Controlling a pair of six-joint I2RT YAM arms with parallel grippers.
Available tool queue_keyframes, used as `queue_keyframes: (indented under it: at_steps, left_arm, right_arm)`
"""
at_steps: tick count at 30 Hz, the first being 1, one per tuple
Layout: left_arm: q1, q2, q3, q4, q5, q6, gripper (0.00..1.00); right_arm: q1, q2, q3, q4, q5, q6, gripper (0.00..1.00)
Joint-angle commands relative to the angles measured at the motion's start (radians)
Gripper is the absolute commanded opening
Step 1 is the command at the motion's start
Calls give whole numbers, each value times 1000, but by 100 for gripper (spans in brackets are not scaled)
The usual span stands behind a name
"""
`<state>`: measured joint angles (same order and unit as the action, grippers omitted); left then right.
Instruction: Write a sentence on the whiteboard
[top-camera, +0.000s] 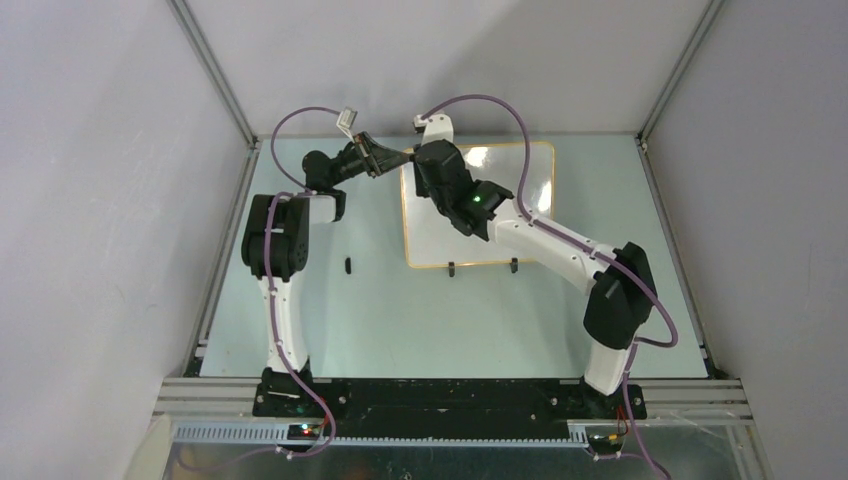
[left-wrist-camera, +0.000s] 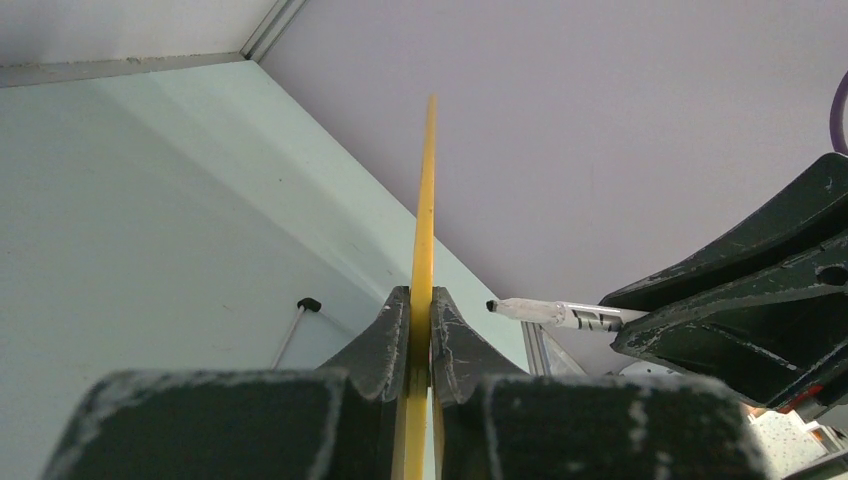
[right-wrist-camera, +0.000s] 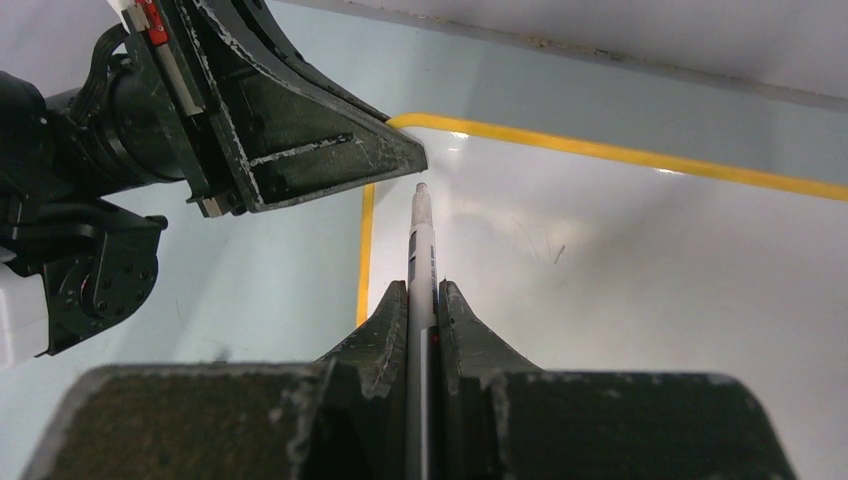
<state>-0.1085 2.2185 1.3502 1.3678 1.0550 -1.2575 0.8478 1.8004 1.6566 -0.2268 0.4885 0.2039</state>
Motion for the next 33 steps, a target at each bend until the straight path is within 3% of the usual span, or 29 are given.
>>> queue_keyframes:
  at_steps: [1,33]
  left_arm:
    - [10,-4,17,59,-4,-21,0]
    - [10,2,21,92,-2,-49,0]
  right_arm:
    - [-3,21,60,-2,7,-18,0]
    - [-17,70,106,-30,36,-21,0]
